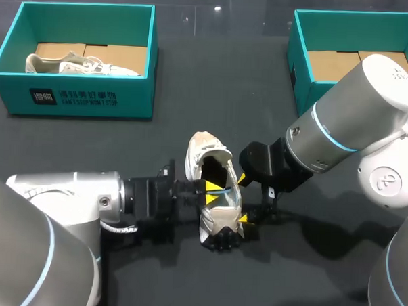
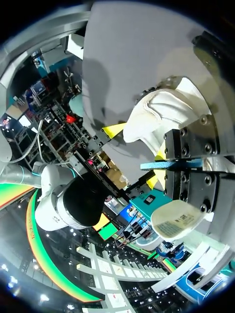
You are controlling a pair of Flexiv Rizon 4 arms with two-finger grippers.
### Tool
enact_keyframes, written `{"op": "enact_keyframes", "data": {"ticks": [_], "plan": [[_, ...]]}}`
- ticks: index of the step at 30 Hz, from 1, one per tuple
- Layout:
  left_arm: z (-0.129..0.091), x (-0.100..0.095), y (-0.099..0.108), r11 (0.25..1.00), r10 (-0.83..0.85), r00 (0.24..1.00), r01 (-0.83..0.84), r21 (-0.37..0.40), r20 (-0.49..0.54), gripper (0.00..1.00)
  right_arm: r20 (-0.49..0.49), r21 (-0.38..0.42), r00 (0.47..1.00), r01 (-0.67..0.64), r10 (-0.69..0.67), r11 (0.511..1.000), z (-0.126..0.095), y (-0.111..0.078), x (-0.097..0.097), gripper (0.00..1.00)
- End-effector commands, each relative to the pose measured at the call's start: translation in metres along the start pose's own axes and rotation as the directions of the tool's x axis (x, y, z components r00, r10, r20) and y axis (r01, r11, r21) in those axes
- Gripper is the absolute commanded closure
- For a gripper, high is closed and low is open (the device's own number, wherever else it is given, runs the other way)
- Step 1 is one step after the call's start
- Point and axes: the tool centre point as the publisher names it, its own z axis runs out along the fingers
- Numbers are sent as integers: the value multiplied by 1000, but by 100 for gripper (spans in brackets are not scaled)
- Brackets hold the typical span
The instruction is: Take the shoe out of the shoebox, open the shoe tongue, remove and reinsert the insole, then place the shoe into the shoebox
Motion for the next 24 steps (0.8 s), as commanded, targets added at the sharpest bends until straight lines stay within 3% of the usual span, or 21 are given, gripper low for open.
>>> {"op": "enact_keyframes", "data": {"ticks": [1, 6, 11, 13, 15, 24], "plan": [[10, -2, 7, 1000, -11, 1000, 10, -20, -13, 100, 1, 1, 1000, 0, 0, 1000, 1, 0, 1, 0], [10, -3, 12, 999, -20, 1000, 20, -37, -14, 100, 1, 1, 1000, 0, 0, 1000, 1, 0, 1, 0], [5, -4, 4, 999, -27, 1000, 27, -24, -12, 100, 1, 1, 1000, 0, 0, 1000, 1, 0, 1, 0], [2, -5, -1, 1000, -29, 999, 29, -9, -13, 85, 1, 1, 1000, 0, 0, 1000, 1, 0, 1, 0], [0, -6, -6, 1000, -29, 999, 29, 2, -15, 80, 1, 1, 1000, 0, 0, 1000, 1, 0, 1, 0], [-10, -5, -28, 998, -36, 999, 38, 41, -36, 77, 1, 1, 1000, 0, 0, 1000, 1, 0, 1, 0]]}}
